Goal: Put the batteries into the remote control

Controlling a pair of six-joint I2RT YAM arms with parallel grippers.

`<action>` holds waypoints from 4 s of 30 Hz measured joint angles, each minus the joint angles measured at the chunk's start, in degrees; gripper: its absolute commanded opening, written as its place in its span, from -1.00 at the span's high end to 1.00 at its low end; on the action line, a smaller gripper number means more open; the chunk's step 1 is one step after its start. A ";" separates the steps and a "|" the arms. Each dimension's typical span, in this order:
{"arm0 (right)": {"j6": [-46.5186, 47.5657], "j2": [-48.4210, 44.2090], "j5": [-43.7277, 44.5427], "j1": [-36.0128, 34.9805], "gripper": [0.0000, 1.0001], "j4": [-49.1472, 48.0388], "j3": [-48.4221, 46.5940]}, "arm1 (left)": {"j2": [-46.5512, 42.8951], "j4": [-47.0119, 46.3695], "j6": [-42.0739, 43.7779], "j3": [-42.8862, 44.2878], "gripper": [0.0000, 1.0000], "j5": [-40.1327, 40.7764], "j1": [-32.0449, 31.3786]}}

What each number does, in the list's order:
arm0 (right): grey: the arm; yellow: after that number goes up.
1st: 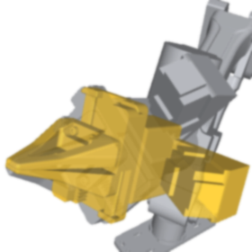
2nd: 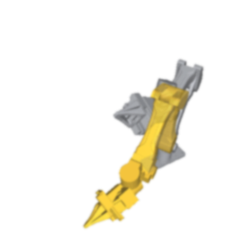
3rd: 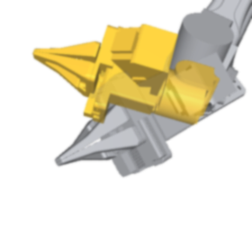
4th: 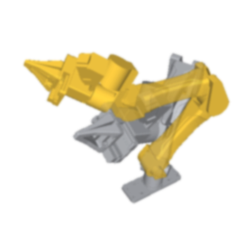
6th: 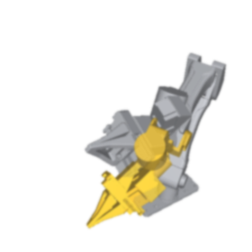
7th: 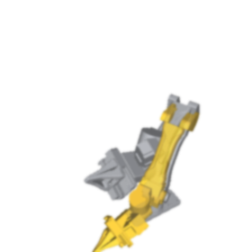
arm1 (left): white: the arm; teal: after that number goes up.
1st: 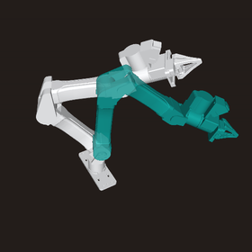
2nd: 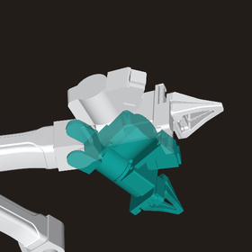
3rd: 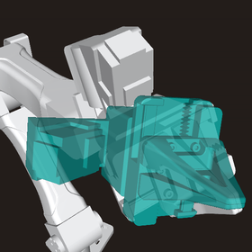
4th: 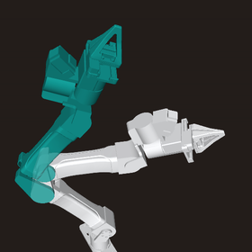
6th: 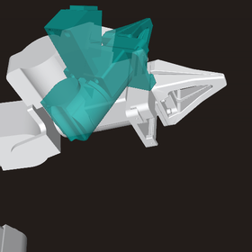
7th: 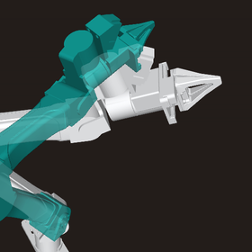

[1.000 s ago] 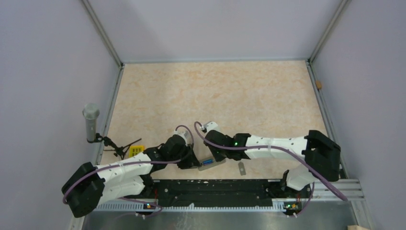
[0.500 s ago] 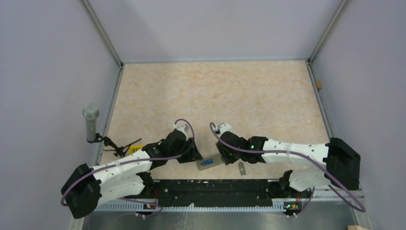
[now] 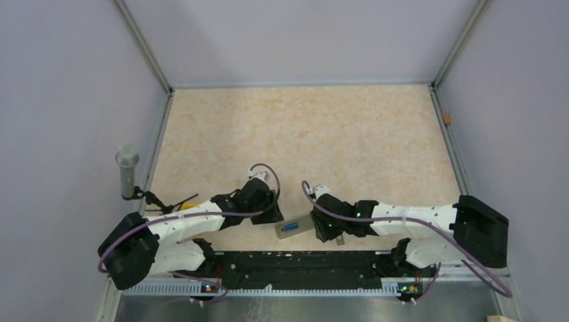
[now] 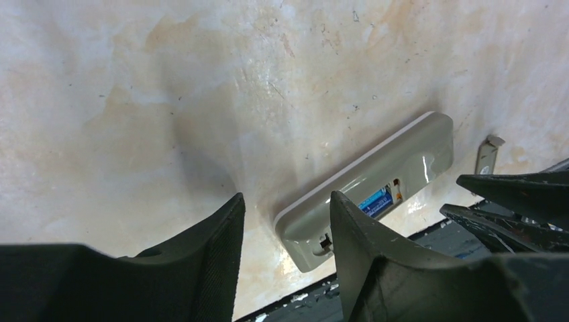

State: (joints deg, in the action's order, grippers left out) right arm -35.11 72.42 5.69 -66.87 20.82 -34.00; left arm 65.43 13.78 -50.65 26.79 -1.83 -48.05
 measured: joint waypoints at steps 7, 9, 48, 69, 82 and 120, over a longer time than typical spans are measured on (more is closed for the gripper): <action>-2.01 1.31 0.24 0.00 0.60 -3.30 0.28 | 3.91 -3.30 0.07 0.26 0.24 -0.39 0.00; -2.47 2.69 0.46 0.00 0.65 -4.00 0.28 | 4.63 -4.35 -0.09 0.26 0.29 -0.70 0.02; 4.22 14.49 9.99 6.19 0.33 1.97 -16.57 | 1.33 -8.55 -1.16 -4.72 0.20 -9.31 0.00; -5.42 -3.87 12.83 6.29 0.14 21.35 -9.60 | -11.23 -1.84 3.96 -4.66 -0.06 -9.84 0.00; -7.61 -0.39 8.94 6.29 0.32 18.10 -5.73 | -14.69 1.11 6.19 -4.37 -0.07 -9.94 0.00; -8.70 4.55 7.98 6.29 0.62 14.21 -4.24 | -14.01 1.29 6.88 -4.37 -0.07 -9.97 0.00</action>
State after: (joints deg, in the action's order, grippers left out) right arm -43.81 76.97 13.67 -60.58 35.03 -38.24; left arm 51.42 15.07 -43.77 22.41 -11.79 -48.05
